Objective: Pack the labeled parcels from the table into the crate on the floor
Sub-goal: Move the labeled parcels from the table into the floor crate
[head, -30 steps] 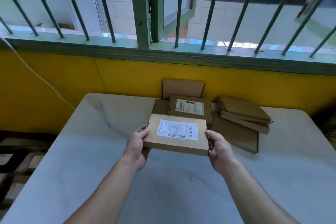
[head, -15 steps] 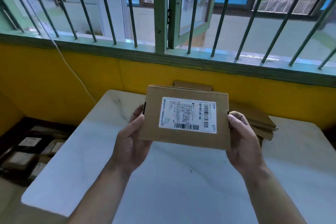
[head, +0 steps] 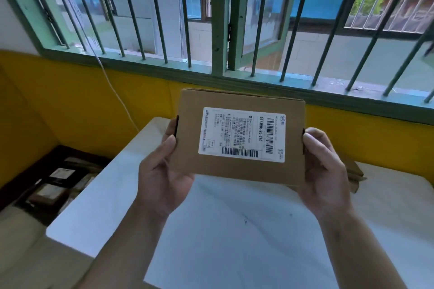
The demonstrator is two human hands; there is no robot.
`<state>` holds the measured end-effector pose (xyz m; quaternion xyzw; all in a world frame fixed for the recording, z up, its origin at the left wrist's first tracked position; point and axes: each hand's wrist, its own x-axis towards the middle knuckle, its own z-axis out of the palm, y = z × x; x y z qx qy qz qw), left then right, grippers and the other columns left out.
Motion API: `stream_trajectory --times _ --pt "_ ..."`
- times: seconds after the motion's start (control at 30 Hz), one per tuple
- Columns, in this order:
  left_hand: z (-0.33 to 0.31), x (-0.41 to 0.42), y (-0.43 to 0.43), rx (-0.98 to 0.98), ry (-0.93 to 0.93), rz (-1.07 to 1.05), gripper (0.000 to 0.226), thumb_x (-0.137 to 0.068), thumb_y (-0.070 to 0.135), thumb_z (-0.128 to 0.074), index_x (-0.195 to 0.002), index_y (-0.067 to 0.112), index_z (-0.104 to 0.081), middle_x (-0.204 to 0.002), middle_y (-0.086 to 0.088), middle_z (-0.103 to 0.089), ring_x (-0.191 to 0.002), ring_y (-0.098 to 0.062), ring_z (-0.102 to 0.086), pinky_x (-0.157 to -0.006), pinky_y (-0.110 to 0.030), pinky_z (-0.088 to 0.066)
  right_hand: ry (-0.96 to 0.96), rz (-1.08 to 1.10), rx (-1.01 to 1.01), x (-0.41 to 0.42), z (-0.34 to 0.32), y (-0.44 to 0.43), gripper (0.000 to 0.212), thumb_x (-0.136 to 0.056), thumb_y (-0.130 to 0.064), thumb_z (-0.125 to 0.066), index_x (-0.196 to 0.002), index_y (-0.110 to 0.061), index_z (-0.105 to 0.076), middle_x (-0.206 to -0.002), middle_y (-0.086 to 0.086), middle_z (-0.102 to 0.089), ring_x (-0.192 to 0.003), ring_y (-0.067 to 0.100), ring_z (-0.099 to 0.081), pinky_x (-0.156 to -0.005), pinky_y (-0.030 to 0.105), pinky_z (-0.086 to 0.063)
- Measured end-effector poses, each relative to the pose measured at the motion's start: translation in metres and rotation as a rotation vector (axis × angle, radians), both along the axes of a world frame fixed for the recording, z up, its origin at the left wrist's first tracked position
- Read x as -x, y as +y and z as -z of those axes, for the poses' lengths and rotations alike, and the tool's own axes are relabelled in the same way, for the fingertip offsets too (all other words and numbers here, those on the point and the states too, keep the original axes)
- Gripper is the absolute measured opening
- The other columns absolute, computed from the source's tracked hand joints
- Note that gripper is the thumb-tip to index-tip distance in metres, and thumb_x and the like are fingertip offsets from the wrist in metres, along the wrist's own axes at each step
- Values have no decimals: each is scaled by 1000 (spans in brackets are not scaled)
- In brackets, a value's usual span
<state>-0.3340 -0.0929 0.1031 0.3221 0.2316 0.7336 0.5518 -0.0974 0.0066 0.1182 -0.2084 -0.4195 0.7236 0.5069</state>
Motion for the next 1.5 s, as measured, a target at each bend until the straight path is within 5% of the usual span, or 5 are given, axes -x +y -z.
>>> stream_trajectory --times 0.37,0.67,1.07,1.23,1.5 --pt "51 78 -72 460 123 -402 49 -91 23 -62 -138 29 -50 -127 -9 -67 -118 -29 -64 -104 -47 -46 -252 -118 168 113 48 -4 6 -91 -19 -60 -93 -15 -64 -89 12 -67 -84 28 -63 -63 37 -47" --pt "94 218 -188 718 -54 -791 32 -90 16 -63 -121 23 -60 -100 -4 -77 -71 -12 -73 -48 -22 -51 -491 -434 105 321 90 -68 6 -92 -16 -60 -88 -15 -64 -75 3 -68 -63 12 -64 -55 29 -41" --pt "126 465 -311 943 51 -883 45 -92 21 -59 -135 31 -55 -119 2 -72 -113 -22 -62 -87 -36 -45 -626 -557 190 591 128 -177 7 -92 -17 -61 -89 -13 -66 -77 4 -74 -67 13 -70 -49 26 -50" --pt "147 549 -302 990 78 -835 52 -91 21 -59 -142 28 -50 -129 0 -66 -121 -23 -58 -96 -38 -43 -668 -542 220 665 146 -169 7 -93 -18 -60 -93 -13 -65 -87 7 -75 -77 18 -72 -61 34 -54" --pt "189 710 -233 1076 254 -804 41 -94 17 -57 -132 35 -56 -111 13 -72 -99 -6 -65 -74 -26 -47 -664 -434 313 803 207 -118 3 -91 -12 -61 -92 -14 -64 -83 1 -68 -75 13 -61 -64 27 -46"
